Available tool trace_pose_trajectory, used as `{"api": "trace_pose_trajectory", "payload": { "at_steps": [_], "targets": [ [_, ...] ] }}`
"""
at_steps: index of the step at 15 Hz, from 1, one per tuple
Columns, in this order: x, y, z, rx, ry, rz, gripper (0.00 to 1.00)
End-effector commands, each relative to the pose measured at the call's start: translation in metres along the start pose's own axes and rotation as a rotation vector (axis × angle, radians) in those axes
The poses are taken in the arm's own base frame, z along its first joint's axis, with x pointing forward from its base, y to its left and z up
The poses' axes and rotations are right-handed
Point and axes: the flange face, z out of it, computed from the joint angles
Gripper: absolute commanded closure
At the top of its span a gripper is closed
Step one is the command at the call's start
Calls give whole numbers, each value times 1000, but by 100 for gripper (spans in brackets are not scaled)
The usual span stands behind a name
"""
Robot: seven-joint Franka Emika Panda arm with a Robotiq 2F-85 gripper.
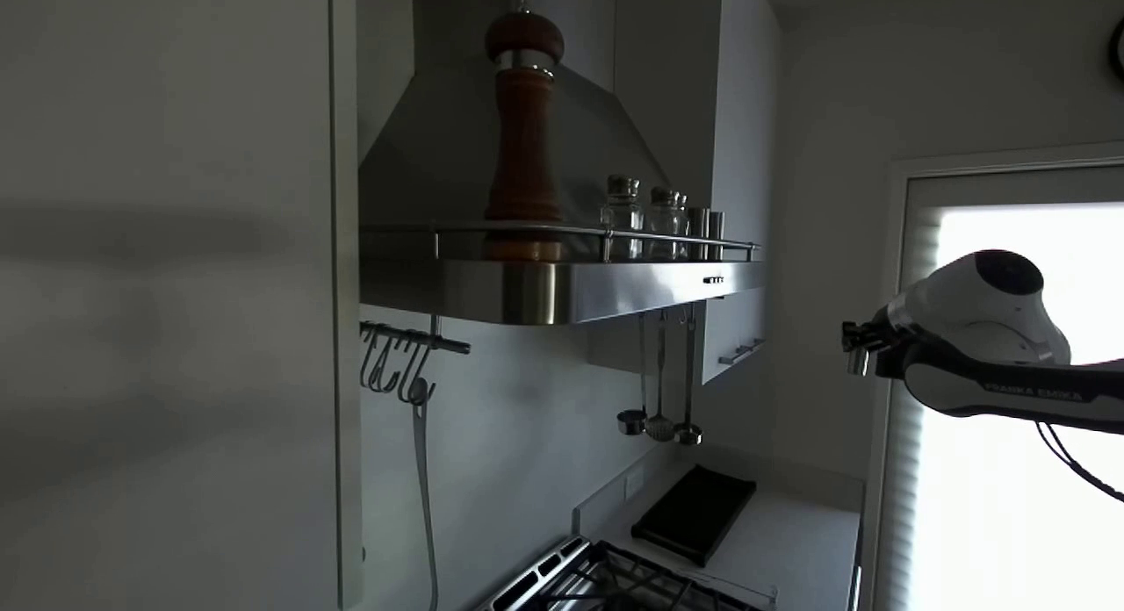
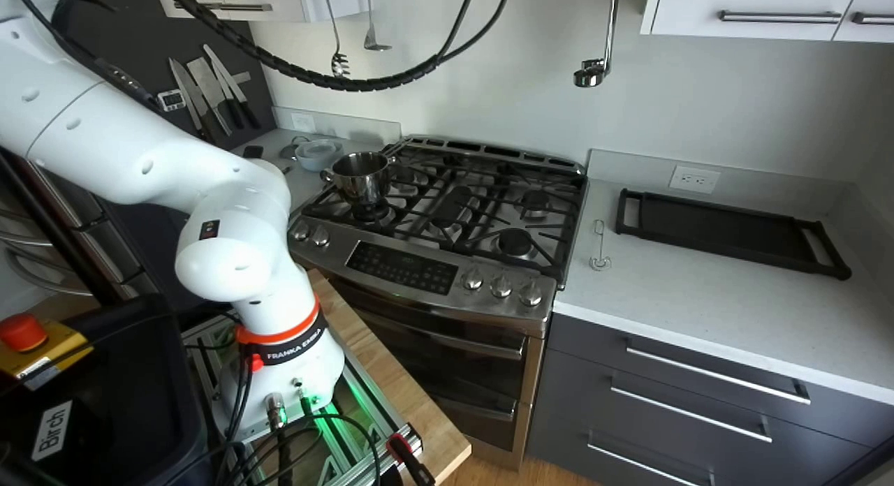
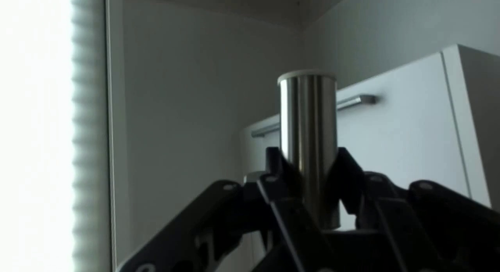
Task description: Remove one silver container from the rack above the stove and put it on the right side of the counter
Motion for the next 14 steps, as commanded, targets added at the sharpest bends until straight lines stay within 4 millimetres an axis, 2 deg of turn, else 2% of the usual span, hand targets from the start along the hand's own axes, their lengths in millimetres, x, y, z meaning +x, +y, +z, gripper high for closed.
{"api": "trace_pose_trajectory", "payload": {
  "at_steps": [1, 6, 10, 12, 13, 14],
  "targets": [
    [-34, 19, 72, -26, -109, 83, 89],
    [-81, 26, 148, 7, -115, 132, 89],
    [-116, 34, 195, 26, -145, 170, 89],
    [-132, 38, 216, 20, -182, 202, 89],
    [-122, 34, 199, 21, -171, 161, 89],
    [-128, 35, 206, 20, -184, 163, 64]
  ]
}}
